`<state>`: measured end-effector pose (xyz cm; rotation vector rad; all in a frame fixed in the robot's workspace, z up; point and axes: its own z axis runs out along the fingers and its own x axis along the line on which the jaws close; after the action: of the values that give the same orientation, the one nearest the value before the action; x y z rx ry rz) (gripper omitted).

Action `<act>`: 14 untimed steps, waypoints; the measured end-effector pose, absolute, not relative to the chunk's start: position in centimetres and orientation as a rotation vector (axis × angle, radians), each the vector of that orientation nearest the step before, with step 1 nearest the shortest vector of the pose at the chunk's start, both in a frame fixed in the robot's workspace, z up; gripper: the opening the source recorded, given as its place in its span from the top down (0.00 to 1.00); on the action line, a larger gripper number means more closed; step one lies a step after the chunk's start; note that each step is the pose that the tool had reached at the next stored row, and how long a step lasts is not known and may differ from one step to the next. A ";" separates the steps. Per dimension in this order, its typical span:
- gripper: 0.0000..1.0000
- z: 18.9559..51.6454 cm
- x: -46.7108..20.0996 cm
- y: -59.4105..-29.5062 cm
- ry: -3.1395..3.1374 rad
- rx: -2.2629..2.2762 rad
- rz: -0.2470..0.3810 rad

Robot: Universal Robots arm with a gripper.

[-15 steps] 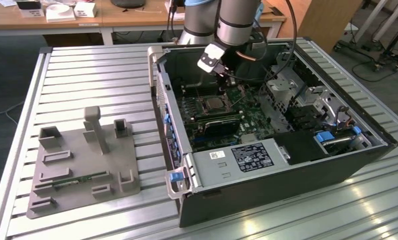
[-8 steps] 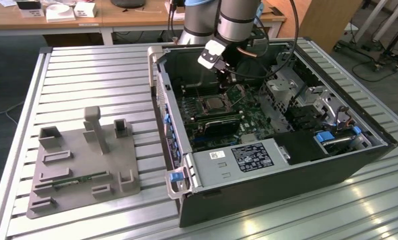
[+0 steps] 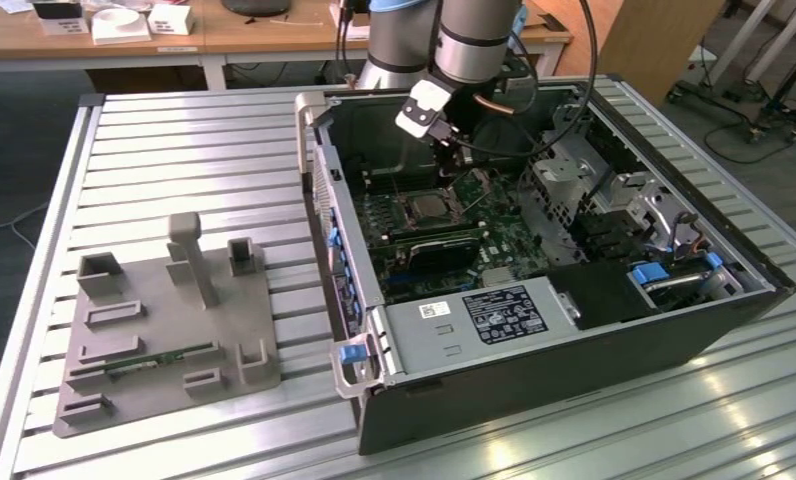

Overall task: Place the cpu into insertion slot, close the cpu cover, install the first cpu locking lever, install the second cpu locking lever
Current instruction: 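Close the cpu cover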

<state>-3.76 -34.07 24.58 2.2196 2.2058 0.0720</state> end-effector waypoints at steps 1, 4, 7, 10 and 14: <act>0.89 24.6 -3.8 -34.1 2.206 2.220 0.072; 0.89 24.6 -3.7 -34.1 2.206 2.220 0.072; 0.89 24.6 -3.4 -34.1 2.206 2.220 0.072; 0.89 24.5 -2.8 -34.1 2.206 2.220 0.072; 0.89 24.5 -2.2 -34.0 2.206 2.220 0.072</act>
<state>-2.20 -34.05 24.54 2.2196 2.2057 0.0719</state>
